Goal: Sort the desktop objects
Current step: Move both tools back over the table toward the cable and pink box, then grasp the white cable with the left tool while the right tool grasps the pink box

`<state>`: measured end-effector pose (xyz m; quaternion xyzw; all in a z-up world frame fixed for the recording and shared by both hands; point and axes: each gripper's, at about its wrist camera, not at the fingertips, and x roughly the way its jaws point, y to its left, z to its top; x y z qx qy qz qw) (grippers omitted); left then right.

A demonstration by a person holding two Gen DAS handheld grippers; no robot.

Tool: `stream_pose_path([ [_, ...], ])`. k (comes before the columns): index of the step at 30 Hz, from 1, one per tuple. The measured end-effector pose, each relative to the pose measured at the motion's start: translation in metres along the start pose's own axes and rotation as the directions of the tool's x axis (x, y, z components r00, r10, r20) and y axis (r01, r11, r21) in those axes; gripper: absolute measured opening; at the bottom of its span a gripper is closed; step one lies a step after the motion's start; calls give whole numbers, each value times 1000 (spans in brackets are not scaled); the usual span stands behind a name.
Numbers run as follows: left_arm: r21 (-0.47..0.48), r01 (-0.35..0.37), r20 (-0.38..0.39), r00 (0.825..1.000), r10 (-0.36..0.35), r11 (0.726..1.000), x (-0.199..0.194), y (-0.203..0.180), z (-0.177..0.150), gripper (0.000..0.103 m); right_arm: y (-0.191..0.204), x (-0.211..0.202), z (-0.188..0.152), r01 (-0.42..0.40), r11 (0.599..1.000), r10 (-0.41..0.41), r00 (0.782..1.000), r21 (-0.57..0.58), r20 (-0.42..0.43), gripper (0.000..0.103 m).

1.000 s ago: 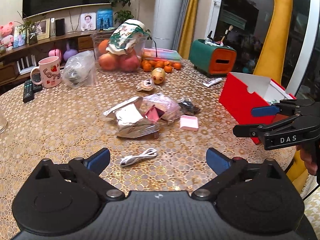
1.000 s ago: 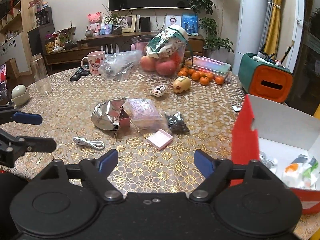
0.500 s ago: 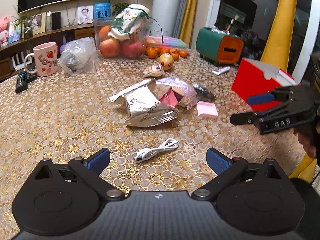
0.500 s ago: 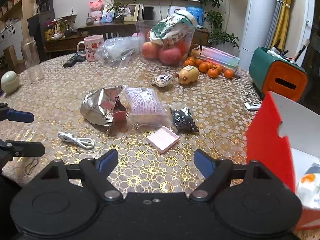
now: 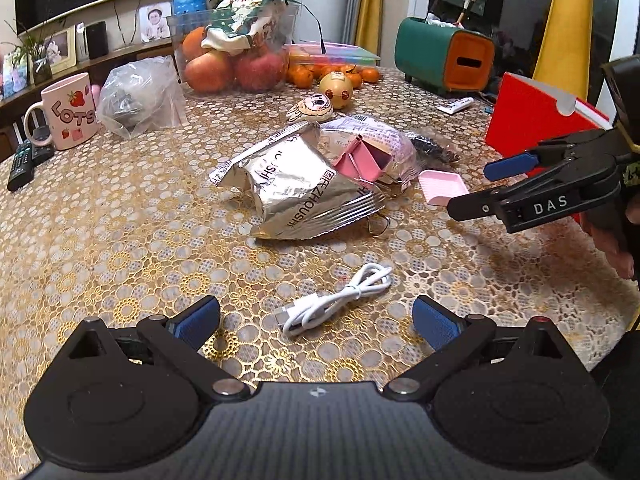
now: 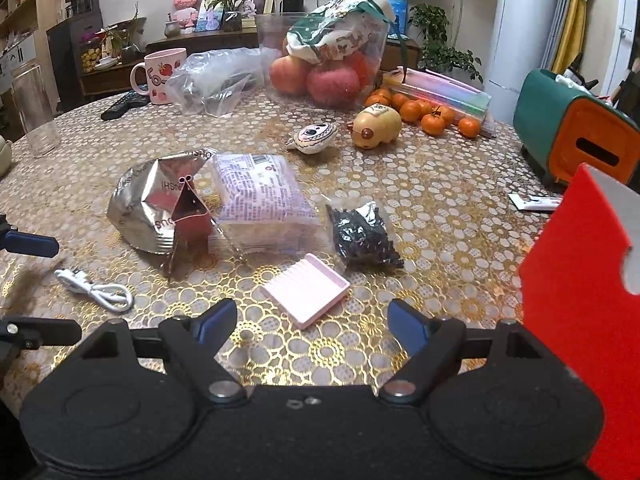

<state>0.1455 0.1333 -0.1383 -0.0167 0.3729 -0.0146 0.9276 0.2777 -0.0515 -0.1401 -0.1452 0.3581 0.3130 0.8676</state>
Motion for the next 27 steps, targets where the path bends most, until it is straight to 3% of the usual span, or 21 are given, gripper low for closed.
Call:
stream_pose_path([
  [16,34,-35,44,998,34,999,9,-5,-5,101,-7,22,4,-24,999,23,1000,32,11,83],
  [22,55,-17,58,998,13,998,5,-10,-6,85,-4,22,2,-16,999,15,999,28,32,80],
  [27,71,-2,66,998,-2,997,3,-15,-4,62,1,21,3,-34,999,34,999,6,38,64],
])
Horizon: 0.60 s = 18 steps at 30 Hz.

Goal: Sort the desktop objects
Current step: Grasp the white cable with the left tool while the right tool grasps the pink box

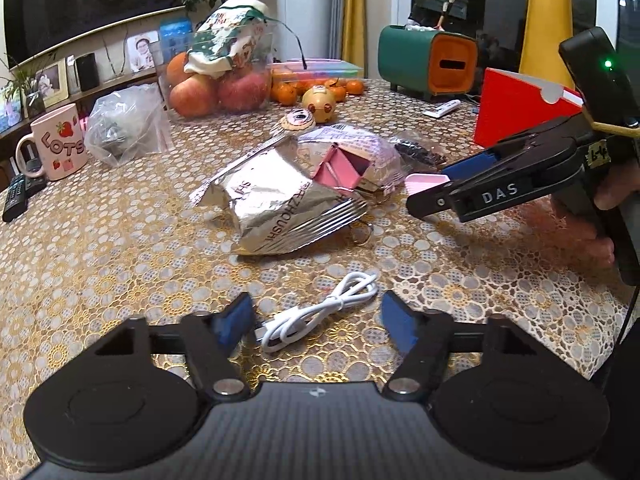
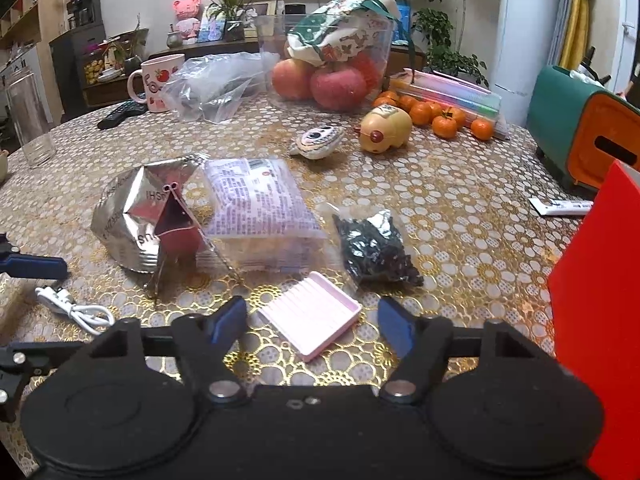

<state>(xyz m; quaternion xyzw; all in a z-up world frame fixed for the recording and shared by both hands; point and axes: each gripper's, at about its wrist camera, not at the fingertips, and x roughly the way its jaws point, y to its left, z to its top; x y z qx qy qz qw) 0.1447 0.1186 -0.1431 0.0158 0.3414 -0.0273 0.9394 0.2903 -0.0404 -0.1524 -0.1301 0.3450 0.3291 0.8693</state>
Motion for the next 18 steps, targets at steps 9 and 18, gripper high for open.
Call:
stream_pose_path([
  [9,36,-12,-1,1000,12,999,-3,-8,1,32,9,-5,-1,15,1000,-15,1000,-26,-4,55],
  [18,-3,-27,-19,999,27,1000,-6,-11,6,15,14,-33,-10,14,1000,-14,1000,-22,-4,55],
])
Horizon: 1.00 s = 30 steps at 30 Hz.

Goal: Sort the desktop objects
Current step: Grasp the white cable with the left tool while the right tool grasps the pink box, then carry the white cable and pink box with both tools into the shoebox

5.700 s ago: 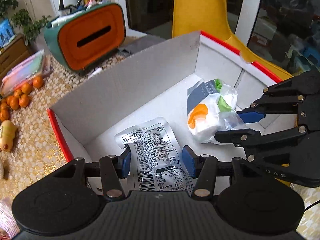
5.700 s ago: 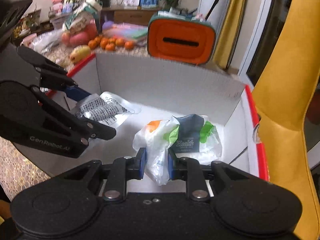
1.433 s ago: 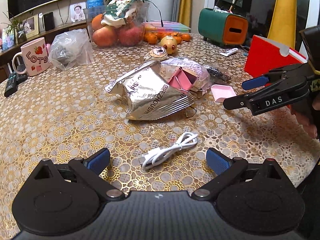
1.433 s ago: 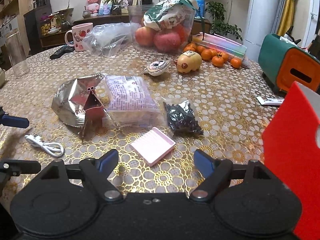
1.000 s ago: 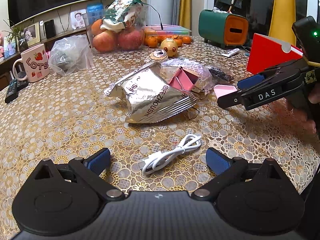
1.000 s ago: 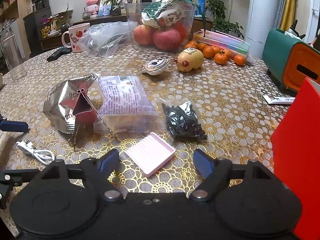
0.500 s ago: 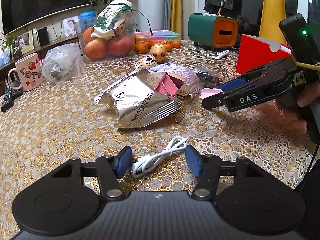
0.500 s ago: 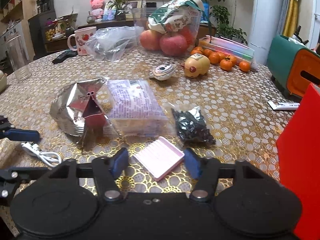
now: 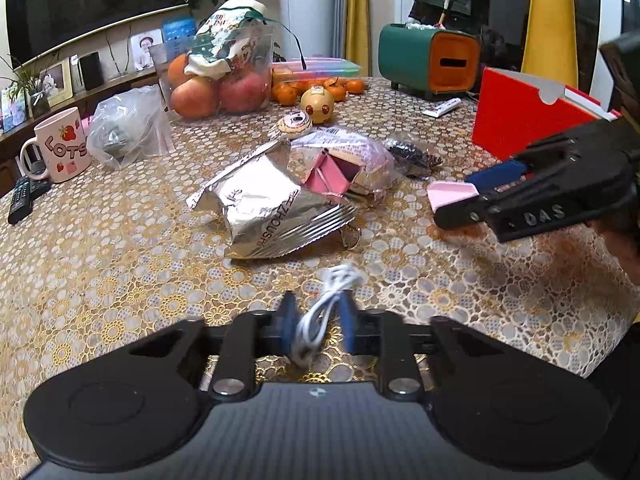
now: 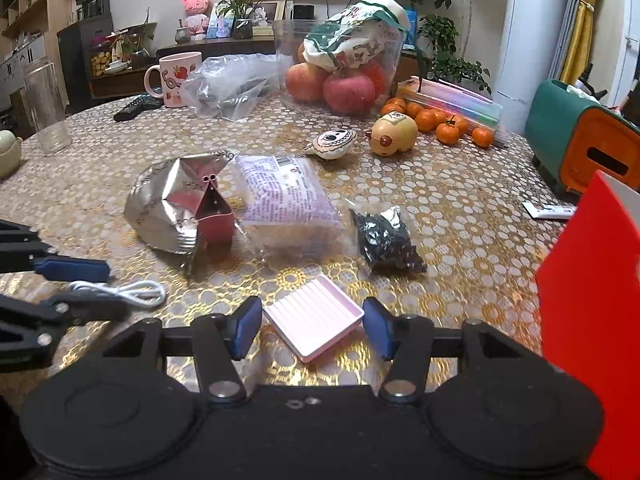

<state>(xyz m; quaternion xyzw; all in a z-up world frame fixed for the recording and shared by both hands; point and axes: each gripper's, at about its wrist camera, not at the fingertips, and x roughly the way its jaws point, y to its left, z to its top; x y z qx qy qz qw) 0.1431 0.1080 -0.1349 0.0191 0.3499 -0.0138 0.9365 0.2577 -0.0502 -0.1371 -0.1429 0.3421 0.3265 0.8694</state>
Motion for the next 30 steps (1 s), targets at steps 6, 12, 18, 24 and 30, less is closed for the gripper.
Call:
stream_pose_path([
  [6,-47,3,-21,1000,-4,999,-2,0,1,9,-2,-21,-9,-1,999,1,1000,34,-3,55],
  [12,-83,0,-20,1000,-2,997,-8,-6,1,9,-6,-45,-18,4,998,-5,1000,69,11,55],
  [18,-90,16,5,1000,-16,996,-20,-18,8,9,-11,-67,-22,10,996,-12,1000,86,23,55],
  [24,-94,41,30,999,-38,995,-33,-34,20,9,-15,-93,-22,18,996,-22,999,87,40,55],
  [30,-76,75,60,996,-71,994,-47,-56,36,9,-24,-125,-22,21,995,-29,996,96,81,55],
])
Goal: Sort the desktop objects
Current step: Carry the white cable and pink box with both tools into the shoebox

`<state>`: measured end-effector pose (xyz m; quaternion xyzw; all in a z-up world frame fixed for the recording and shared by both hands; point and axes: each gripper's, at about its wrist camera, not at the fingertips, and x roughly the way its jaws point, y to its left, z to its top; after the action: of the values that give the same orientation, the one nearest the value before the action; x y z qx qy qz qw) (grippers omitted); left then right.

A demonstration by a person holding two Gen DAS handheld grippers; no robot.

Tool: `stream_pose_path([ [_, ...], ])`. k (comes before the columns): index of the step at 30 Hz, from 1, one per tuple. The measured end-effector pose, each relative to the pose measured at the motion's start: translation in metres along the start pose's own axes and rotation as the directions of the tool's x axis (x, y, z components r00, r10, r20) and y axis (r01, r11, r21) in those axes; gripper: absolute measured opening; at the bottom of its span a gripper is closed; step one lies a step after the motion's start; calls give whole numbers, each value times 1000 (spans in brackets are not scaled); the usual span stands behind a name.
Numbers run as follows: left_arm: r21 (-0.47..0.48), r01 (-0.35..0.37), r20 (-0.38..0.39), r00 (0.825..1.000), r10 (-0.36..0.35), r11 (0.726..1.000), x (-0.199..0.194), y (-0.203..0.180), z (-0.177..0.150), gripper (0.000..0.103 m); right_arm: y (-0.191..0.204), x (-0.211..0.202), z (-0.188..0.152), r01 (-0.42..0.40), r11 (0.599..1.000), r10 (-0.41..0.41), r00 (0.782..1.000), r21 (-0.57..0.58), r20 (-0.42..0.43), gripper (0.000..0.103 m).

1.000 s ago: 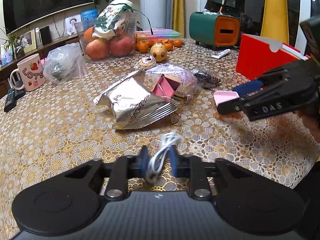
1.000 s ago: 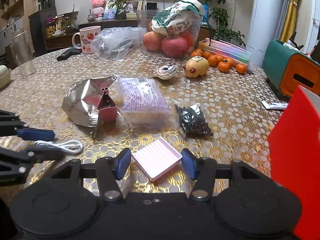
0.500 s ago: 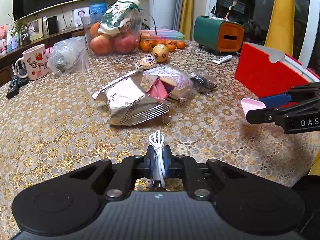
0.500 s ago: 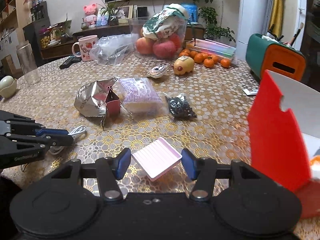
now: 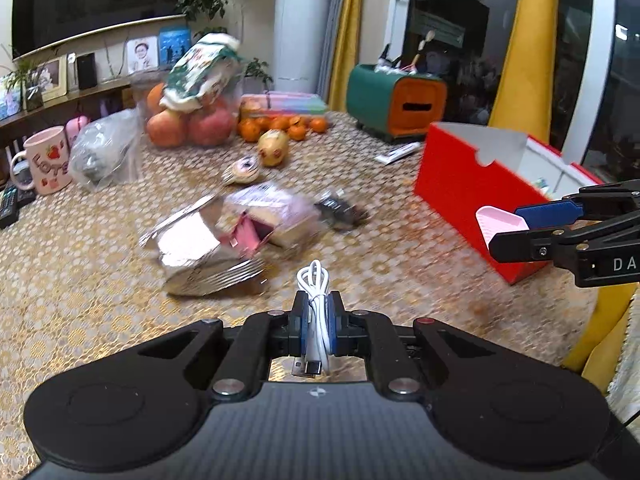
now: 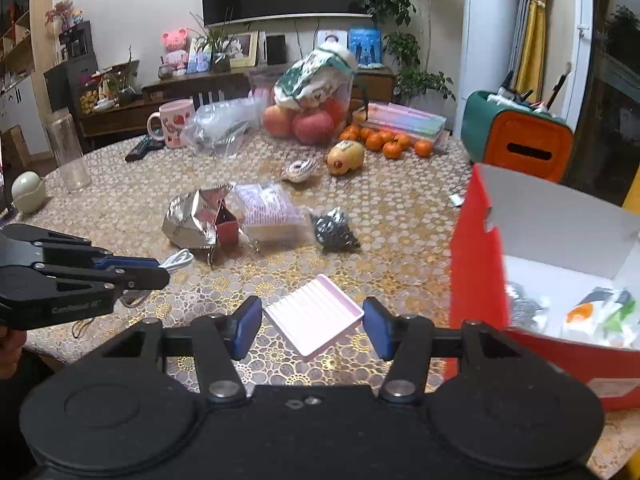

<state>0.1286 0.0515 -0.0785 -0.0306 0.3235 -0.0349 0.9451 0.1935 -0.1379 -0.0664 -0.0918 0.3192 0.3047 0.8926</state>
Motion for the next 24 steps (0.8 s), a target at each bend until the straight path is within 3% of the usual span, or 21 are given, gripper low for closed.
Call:
stream_pose_path([
  [14,84,107,68,991,-113,991,-12,-69,47,9,-46,-58,14,66,998,-65,996,-12,58,55],
  [24,158,188,73,977,-202,969,10,-127,86,9,-104,-72,13,174,984,-176,980,32,96,55],
])
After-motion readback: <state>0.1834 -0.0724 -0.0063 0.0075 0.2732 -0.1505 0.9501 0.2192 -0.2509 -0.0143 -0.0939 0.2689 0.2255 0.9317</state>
